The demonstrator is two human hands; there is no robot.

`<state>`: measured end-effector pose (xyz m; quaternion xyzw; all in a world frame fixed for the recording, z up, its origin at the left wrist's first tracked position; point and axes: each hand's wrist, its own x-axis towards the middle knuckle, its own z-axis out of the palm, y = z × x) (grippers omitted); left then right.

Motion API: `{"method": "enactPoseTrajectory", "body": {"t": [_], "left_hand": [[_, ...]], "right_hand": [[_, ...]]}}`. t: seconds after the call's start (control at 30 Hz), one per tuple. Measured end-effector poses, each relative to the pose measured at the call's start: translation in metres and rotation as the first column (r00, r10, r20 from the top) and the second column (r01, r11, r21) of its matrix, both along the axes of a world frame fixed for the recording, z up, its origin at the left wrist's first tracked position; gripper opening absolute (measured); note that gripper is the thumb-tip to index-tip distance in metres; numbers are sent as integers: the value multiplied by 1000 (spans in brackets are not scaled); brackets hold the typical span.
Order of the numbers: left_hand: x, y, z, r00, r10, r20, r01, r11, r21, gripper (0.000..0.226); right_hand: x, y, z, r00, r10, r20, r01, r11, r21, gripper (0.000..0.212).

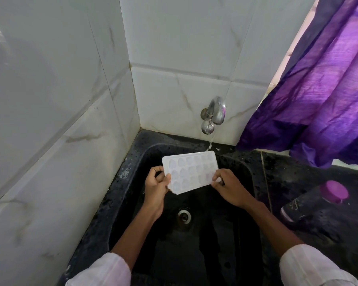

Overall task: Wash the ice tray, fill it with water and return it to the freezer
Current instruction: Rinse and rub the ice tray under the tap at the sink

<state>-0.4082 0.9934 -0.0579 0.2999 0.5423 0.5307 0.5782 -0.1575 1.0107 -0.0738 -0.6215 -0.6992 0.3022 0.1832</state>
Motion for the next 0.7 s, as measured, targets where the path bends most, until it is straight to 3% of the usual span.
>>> {"method": "enactPoseTrajectory", "body": {"t": [0.1, 0.17, 0.27, 0.37, 0.43, 0.5, 0.7], "left_hand": [[-16, -11, -10, 957, -109, -268, 152, 978, 143, 18], [-26, -15, -13, 842, -141, -522, 315, 912, 262, 21], [-33, -23, -12, 668, -103, -737, 541, 747, 386, 18], [-35, -28, -22, 474, -25, -880, 749, 537, 388, 26], [-34, -32, -33, 327, 107, -939, 825, 452, 339, 32], [-33, -35, -43, 272, 198, -942, 850, 409, 332, 33], [-28, -39, -41, 285, 278, -917, 859, 351, 373, 28]], "right_hand": [[7, -3, -8, 997, -72, -19, 72, 997, 29, 16], [11, -3, -9, 991, -126, -40, 127, 991, 29, 18], [13, -2, -7, 986, -150, -65, 152, 988, 19, 17], [12, -1, -6, 986, -147, -75, 149, 988, 28, 19], [9, -1, -5, 984, -158, -84, 161, 987, 24, 18], [8, -1, -5, 982, -167, -86, 169, 985, 19, 15], [14, -1, -4, 977, -203, -70, 204, 979, 5, 9]]}}
